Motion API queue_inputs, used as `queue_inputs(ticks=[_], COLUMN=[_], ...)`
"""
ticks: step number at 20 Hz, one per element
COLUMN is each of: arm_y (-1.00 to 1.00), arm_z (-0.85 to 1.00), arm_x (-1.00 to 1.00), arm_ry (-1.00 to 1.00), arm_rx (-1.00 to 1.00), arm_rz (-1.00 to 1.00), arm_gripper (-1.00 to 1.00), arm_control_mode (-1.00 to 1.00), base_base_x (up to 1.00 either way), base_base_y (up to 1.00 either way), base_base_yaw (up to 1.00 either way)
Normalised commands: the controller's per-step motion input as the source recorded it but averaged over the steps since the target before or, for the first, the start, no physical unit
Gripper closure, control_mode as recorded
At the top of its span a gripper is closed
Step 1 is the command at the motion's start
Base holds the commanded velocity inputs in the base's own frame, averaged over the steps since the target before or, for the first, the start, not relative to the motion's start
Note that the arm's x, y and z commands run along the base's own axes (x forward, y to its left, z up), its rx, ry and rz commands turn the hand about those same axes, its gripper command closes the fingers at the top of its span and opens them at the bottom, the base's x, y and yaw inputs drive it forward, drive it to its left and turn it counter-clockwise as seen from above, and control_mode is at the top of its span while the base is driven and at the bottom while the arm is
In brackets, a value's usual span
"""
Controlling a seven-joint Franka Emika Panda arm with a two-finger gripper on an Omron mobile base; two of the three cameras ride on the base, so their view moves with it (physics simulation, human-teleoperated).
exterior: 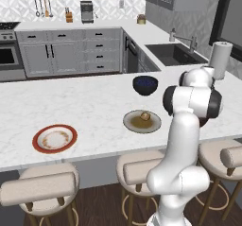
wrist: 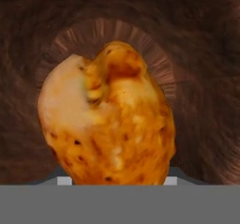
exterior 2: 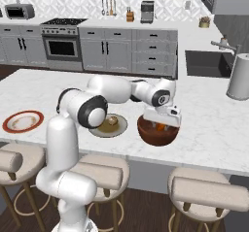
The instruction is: Pick the chicken drumstick and mushroom from their plates and place them in the bowl. Then put the bowl in the fridge.
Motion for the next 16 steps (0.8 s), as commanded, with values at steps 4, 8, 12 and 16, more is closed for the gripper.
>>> queue_inputs(ticks=[4, 8, 12, 16], arm_y=[0.05, 0.06, 0.01, 0.00], arm_z=[-0.24, -0.26, -0.22, -0.18], arm_x=[0.15, 0.17, 0.13, 0.01], arm_ry=[0.00, 0.00, 0.00, 0.00], arm_rx=[0.00, 0.00, 0.00, 0.00], arm_rz=[0.00, 0.00, 0.00, 0.01], arm_gripper=[1.00, 1.00, 1.00, 1.00], arm_control_mode=[-1.00, -1.00, -1.00, -1.00], base_base_x=[0.00, 0.00, 0.00, 0.00], base_base_y=[0.00, 0.00, 0.00, 0.00], base_base_yaw=[0.00, 0.00, 0.00, 0.00])
